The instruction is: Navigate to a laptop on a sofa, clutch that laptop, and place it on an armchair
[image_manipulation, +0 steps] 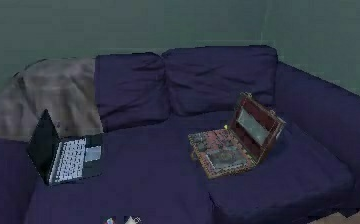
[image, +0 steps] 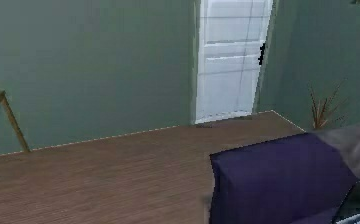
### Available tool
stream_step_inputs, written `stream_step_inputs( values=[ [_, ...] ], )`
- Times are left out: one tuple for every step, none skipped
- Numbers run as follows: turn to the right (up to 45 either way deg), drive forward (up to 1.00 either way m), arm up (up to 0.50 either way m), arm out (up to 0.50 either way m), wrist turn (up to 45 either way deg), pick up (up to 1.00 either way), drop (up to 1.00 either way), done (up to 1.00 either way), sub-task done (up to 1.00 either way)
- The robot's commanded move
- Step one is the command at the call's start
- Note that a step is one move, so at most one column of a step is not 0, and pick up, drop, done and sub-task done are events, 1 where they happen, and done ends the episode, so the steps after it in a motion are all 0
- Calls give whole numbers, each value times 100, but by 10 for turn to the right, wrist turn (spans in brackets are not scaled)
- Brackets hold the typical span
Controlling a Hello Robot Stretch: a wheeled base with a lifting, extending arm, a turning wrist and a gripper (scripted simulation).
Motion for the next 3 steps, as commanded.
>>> stream_step_inputs(
  values=[
    [-270,0,0,0,0,0,0,0,0],
    [360,0,0,0,0,0,0,0,0],
    [0,30,0,0,0,0,0,0,0]
  ],
)
